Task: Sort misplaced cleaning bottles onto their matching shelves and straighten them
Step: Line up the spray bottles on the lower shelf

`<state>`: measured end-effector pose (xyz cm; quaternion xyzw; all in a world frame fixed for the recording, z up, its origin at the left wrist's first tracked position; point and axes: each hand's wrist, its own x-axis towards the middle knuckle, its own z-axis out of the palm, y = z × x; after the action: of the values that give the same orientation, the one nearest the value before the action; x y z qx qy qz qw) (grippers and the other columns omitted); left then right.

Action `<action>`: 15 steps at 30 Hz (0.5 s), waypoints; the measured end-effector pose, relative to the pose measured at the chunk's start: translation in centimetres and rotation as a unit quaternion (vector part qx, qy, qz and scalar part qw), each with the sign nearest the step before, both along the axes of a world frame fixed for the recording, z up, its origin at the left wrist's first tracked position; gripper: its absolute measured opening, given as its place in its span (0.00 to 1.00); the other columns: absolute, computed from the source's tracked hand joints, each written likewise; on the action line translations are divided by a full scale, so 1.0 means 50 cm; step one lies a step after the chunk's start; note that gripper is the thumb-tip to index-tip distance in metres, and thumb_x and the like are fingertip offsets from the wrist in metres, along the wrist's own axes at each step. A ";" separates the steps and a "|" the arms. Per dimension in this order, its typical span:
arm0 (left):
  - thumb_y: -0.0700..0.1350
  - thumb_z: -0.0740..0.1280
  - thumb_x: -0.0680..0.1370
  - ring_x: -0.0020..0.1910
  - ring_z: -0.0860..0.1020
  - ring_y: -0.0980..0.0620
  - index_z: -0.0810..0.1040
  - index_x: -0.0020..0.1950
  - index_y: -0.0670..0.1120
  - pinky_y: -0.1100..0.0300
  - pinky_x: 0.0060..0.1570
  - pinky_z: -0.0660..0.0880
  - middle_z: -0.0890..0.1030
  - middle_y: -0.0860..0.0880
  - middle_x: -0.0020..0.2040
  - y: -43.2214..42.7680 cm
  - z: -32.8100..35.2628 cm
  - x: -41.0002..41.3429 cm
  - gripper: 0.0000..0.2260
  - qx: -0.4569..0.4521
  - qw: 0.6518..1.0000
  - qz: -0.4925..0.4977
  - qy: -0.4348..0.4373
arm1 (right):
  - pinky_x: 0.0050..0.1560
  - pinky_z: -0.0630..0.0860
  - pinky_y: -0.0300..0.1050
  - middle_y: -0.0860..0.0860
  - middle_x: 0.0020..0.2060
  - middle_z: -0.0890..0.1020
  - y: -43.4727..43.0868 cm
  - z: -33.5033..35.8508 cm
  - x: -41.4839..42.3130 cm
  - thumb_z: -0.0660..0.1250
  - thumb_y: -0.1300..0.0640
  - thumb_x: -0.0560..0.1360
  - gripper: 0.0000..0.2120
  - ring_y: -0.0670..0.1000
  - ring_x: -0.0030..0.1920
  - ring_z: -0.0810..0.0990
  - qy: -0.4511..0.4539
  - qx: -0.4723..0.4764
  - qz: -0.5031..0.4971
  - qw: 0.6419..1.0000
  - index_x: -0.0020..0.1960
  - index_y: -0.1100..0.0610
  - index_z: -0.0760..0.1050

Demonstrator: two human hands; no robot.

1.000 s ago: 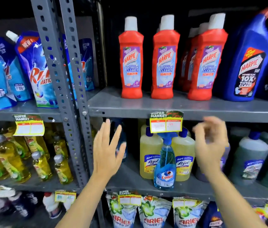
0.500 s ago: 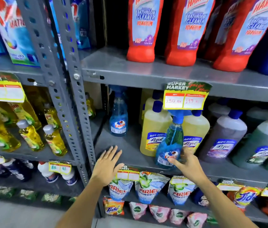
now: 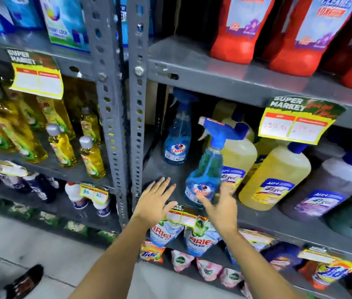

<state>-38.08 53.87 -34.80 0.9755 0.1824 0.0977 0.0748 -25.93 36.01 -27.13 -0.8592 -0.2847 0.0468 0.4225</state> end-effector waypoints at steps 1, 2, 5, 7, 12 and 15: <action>0.65 0.40 0.81 0.74 0.63 0.46 0.68 0.75 0.48 0.50 0.72 0.59 0.64 0.46 0.76 -0.001 -0.002 0.001 0.33 0.000 1.000 0.003 -0.002 | 0.46 0.80 0.51 0.55 0.51 0.85 0.017 0.001 -0.009 0.75 0.49 0.70 0.26 0.58 0.50 0.84 -0.010 -0.006 -0.006 1.000 0.61 0.57 0.69; 0.65 0.42 0.81 0.74 0.63 0.45 0.69 0.74 0.48 0.50 0.72 0.58 0.65 0.45 0.75 -0.002 -0.002 0.001 0.33 0.003 1.000 0.007 -0.006 | 0.46 0.79 0.50 0.56 0.51 0.85 0.034 0.003 -0.016 0.75 0.49 0.70 0.26 0.59 0.51 0.83 -0.016 -0.007 -0.012 1.000 0.61 0.57 0.69; 0.64 0.47 0.81 0.72 0.67 0.43 0.72 0.71 0.46 0.51 0.69 0.54 0.69 0.43 0.73 -0.007 -0.002 -0.003 0.31 0.005 1.000 0.022 -0.019 | 0.42 0.75 0.47 0.57 0.49 0.84 0.078 0.007 -0.030 0.75 0.49 0.70 0.23 0.60 0.50 0.82 -0.035 -0.001 -0.025 0.999 0.57 0.58 0.68; 0.64 0.48 0.81 0.71 0.68 0.43 0.72 0.71 0.45 0.51 0.70 0.53 0.70 0.42 0.72 -0.008 -0.001 -0.008 0.31 0.008 0.999 0.029 -0.035 | 0.38 0.73 0.45 0.58 0.47 0.83 0.100 0.013 -0.035 0.75 0.48 0.71 0.22 0.60 0.47 0.82 -0.043 -0.011 -0.025 0.999 0.52 0.58 0.66; 0.65 0.49 0.80 0.73 0.64 0.43 0.69 0.73 0.44 0.52 0.72 0.49 0.68 0.43 0.74 -0.012 0.001 -0.012 0.32 -0.010 0.998 0.030 -0.055 | 0.41 0.77 0.47 0.59 0.51 0.83 0.147 0.025 -0.016 0.75 0.50 0.70 0.24 0.59 0.50 0.83 -0.017 -0.014 -0.001 1.000 0.55 0.61 0.68; 0.64 0.49 0.81 0.73 0.64 0.43 0.70 0.73 0.44 0.50 0.71 0.51 0.68 0.43 0.73 -0.021 -0.003 -0.011 0.31 -0.008 0.997 0.041 -0.062 | 0.41 0.75 0.41 0.58 0.54 0.83 0.159 0.028 0.005 0.76 0.52 0.70 0.24 0.58 0.53 0.83 0.017 -0.011 0.032 0.999 0.57 0.62 0.68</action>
<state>-38.63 52.81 -34.94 0.9588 0.2177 0.1593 0.0894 -25.66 43.98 -25.70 -0.8534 -0.3044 0.0785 0.4157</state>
